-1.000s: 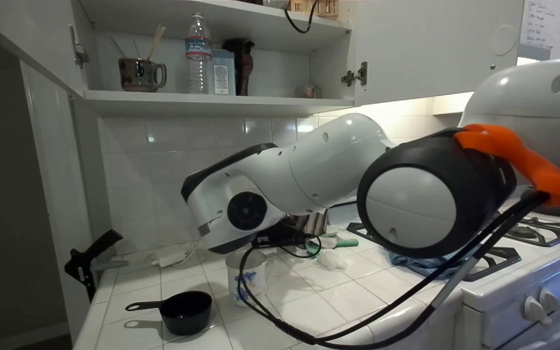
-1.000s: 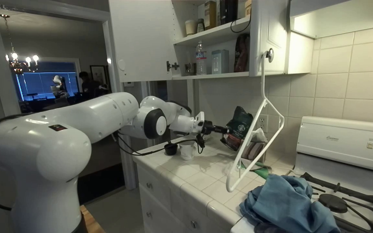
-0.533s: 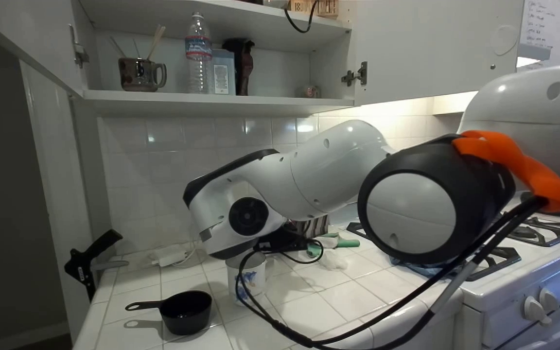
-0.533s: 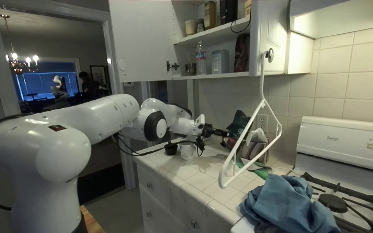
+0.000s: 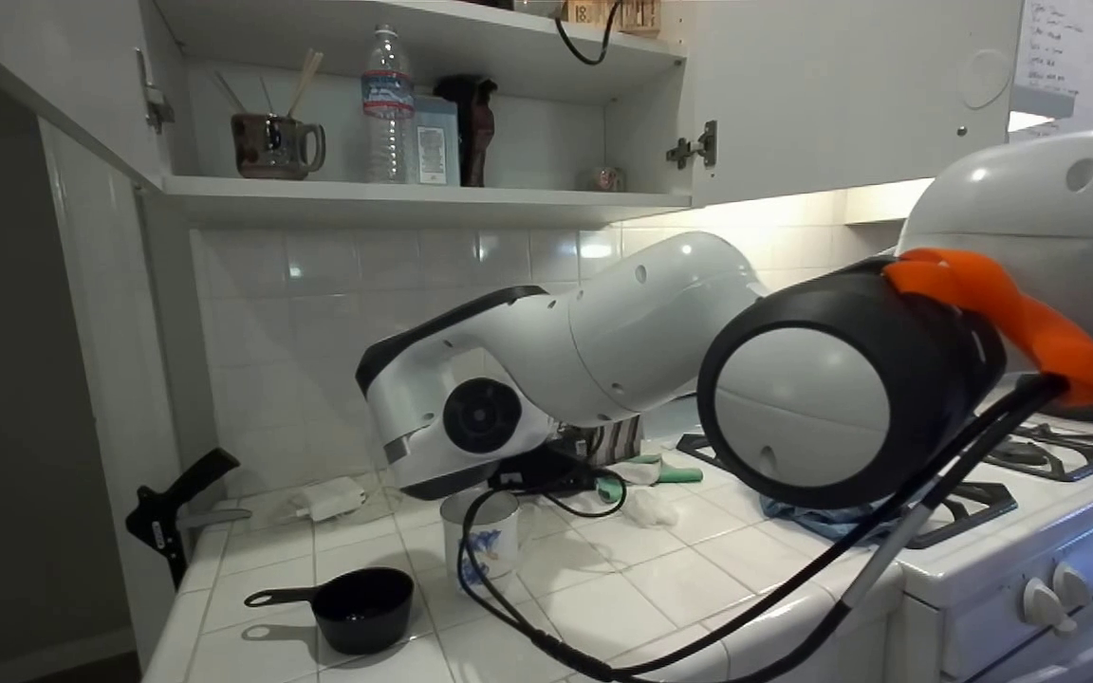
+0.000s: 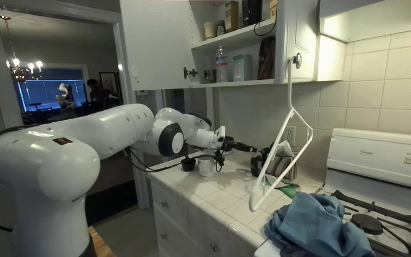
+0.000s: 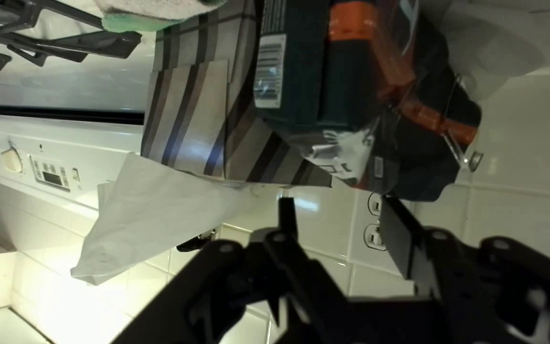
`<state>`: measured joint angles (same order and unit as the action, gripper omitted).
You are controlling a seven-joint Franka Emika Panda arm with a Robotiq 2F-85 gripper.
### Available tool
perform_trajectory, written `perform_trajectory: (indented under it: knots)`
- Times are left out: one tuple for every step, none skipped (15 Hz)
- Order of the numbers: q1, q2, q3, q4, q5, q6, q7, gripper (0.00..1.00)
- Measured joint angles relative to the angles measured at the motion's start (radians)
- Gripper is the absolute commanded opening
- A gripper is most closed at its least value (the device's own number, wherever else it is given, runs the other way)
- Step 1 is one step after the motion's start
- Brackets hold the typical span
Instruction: Remove the green packet from the bottom shelf and place it on the counter.
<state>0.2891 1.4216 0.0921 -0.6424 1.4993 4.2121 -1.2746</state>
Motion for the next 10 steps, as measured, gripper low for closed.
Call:
perform_trajectory:
  knots:
    - [0.003, 0.000, 0.005, 0.004, 0.000, -0.001, 0.000, 0.89]
    - [0.006, -0.002, 0.010, 0.009, 0.000, -0.001, 0.000, 0.95]
    - [0.011, -0.004, 0.013, 0.013, 0.000, -0.002, 0.000, 0.99]
    - [0.018, -0.009, 0.017, 0.017, 0.000, -0.005, 0.000, 1.00]
    - [0.027, -0.016, 0.022, 0.018, 0.000, -0.008, 0.000, 1.00]
    - [0.037, -0.024, 0.027, 0.018, 0.000, -0.009, 0.000, 1.00]
    - [0.041, -0.034, 0.048, 0.017, -0.013, -0.009, 0.000, 1.00]
    - [0.043, -0.045, 0.072, 0.016, -0.025, -0.006, -0.001, 1.00]
    - [0.043, -0.057, 0.090, 0.016, -0.031, -0.001, -0.002, 1.00]
    - [0.041, -0.070, 0.101, 0.016, -0.032, 0.002, -0.004, 1.00]
